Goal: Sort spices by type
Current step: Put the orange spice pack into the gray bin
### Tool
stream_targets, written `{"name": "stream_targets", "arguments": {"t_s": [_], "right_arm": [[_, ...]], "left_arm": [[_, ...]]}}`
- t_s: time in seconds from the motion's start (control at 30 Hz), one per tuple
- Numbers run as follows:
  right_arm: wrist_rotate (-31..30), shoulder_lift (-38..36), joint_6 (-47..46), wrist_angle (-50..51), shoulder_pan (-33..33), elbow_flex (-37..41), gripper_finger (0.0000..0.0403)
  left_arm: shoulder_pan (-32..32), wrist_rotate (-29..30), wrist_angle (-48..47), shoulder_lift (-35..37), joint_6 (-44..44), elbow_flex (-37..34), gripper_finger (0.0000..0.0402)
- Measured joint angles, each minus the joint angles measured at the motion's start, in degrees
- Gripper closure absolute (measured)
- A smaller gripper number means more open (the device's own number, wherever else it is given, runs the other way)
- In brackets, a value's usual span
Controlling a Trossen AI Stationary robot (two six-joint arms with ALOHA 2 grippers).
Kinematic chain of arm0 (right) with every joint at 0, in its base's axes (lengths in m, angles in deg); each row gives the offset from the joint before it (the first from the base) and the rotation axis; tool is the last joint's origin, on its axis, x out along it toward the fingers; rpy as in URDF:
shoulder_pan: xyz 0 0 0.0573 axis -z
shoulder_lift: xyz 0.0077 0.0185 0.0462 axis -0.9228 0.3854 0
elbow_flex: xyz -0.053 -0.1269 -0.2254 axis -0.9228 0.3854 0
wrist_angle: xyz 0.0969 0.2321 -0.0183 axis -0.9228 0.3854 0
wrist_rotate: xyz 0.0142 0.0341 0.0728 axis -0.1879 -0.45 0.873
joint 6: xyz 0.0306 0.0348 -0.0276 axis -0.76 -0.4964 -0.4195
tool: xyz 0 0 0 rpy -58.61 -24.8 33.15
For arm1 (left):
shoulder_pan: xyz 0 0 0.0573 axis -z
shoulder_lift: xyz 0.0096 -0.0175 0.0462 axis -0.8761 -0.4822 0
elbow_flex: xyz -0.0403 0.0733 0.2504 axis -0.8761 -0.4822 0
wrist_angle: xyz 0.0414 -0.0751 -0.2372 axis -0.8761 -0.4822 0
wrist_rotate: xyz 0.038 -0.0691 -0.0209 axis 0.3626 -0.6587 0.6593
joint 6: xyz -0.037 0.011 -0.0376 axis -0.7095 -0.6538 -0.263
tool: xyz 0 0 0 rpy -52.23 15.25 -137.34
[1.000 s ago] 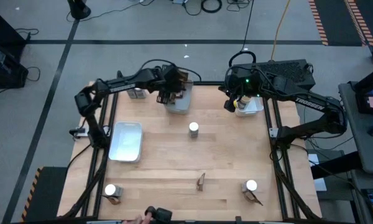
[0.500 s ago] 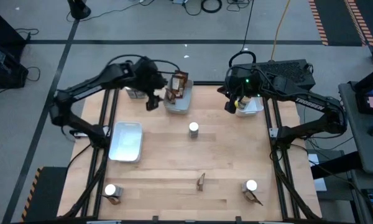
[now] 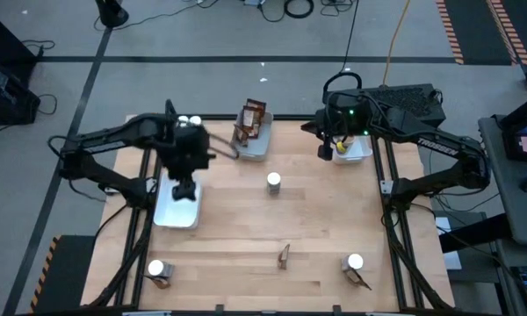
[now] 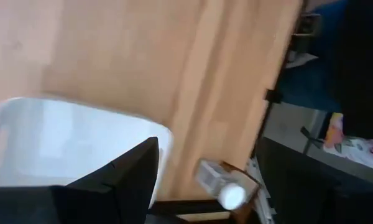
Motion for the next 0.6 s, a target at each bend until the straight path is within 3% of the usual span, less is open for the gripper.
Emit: {"name": "stream_targets", "arguments": {"t_s": [0.3,0.6], "right_arm": [[0.0,0.0,1.5,-1.8,0.0,0.0,0.0403],[0.0,0.1,1.8,-2.2,0.0,0.0,0.0403]], "left_arm": [[22.0,4.8,-0.3,0.8,-9.1,0.0,0.013],[40.2,5.7,10.9,0.7,-22.0,-9.8,0.013]]}}
